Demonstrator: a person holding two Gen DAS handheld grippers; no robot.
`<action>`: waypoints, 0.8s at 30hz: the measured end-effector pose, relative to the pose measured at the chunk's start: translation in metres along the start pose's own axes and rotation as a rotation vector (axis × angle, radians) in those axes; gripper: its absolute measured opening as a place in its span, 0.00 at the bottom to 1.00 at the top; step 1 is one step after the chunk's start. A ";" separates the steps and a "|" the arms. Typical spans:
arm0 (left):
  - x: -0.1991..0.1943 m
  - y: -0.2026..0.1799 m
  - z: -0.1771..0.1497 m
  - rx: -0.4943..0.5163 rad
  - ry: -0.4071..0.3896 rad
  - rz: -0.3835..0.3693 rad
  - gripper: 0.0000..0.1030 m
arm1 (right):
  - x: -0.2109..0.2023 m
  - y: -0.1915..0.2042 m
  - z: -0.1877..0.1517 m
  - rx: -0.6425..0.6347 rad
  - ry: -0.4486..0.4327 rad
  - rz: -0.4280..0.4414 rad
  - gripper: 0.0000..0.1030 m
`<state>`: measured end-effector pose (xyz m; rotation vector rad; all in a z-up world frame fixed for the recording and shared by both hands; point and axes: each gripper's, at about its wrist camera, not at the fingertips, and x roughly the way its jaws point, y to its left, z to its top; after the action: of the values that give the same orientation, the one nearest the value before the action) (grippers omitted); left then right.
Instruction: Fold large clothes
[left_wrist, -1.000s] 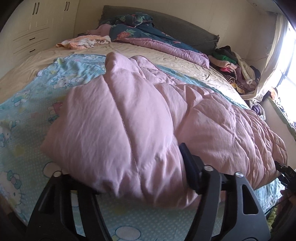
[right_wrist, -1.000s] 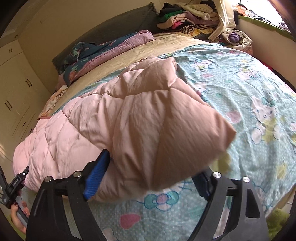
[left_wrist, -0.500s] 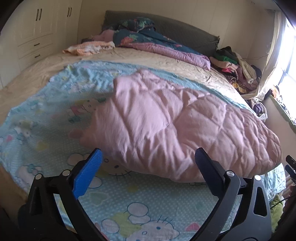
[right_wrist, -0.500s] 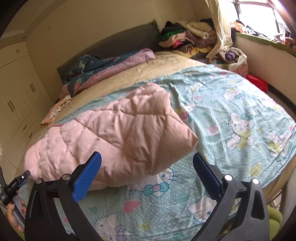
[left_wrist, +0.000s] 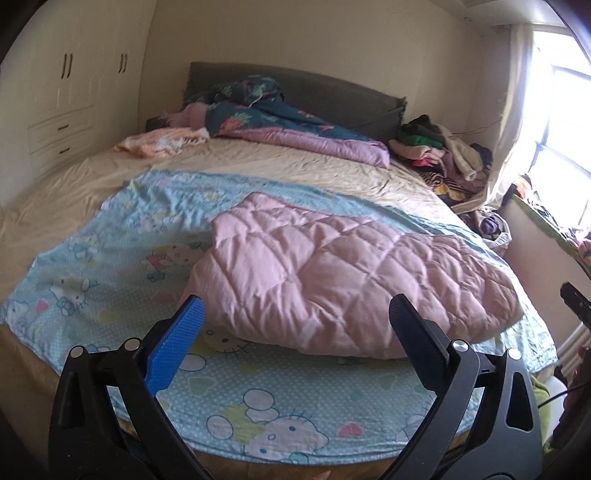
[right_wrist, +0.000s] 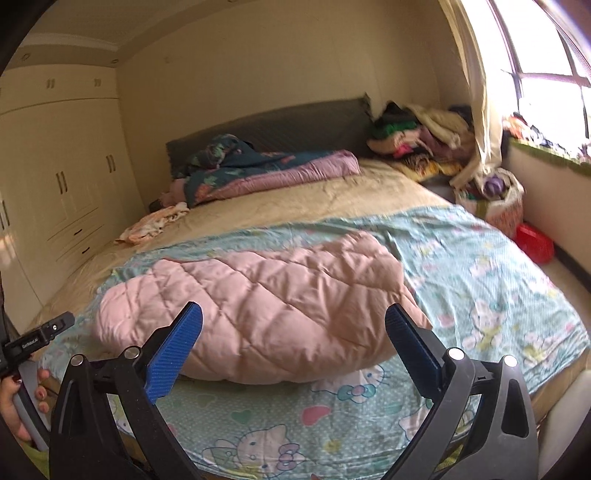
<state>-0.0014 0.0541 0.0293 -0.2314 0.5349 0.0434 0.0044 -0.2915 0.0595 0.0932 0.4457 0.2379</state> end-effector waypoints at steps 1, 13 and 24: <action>-0.003 -0.002 -0.001 0.004 -0.005 -0.005 0.91 | -0.003 0.006 -0.001 -0.011 -0.007 0.005 0.96; -0.013 -0.038 -0.031 0.063 0.000 -0.086 0.91 | -0.023 0.044 -0.022 -0.104 -0.040 0.023 0.96; -0.007 -0.053 -0.052 0.090 0.022 -0.097 0.91 | -0.015 0.050 -0.057 -0.100 0.035 0.039 0.96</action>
<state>-0.0279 -0.0093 0.0006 -0.1703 0.5459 -0.0777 -0.0443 -0.2444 0.0213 -0.0004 0.4664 0.3007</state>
